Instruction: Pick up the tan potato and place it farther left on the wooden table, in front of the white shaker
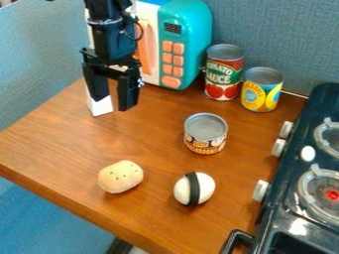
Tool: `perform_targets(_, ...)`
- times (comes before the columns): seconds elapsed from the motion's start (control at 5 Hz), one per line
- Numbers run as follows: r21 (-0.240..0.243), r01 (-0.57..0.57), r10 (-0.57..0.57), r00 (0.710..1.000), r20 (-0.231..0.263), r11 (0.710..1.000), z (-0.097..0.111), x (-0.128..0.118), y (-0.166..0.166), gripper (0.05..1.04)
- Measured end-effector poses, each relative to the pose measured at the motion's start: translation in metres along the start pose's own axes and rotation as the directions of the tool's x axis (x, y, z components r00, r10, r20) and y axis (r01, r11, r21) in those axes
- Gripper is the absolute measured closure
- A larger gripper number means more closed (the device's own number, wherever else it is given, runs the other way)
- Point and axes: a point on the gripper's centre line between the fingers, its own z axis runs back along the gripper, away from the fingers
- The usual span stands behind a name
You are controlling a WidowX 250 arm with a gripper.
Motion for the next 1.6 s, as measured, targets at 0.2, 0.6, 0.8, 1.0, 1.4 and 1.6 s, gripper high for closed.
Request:
perform_targets(0.2, -0.012, 0.000, -0.001, 0.999, -0.036, 1.000, -0.011, -0.004, -0.001, 0.083)
perform_targets(0.6, 0.018, 0.187, -0.186, 0.982, -0.025, 0.982, -0.019, -0.040, -0.021, 0.083)
perform_targets(0.8, 0.002, 0.290, -0.290, 0.957, -0.024, 0.957, -0.031, -0.053, -0.029, 0.083)
perform_targets(1.0, 0.019, 0.340, -0.340, 0.940, -0.031, 0.940, -0.038, -0.055, -0.033, 0.083)
perform_targets(1.4, 0.081, 0.400, -0.394, 0.915, -0.081, 0.913, -0.055, -0.052, -0.041, 0.083)
perform_targets(1.6, 0.093, 0.434, -0.419, 0.896, -0.144, 0.896, -0.068, -0.052, -0.049, 0.083)
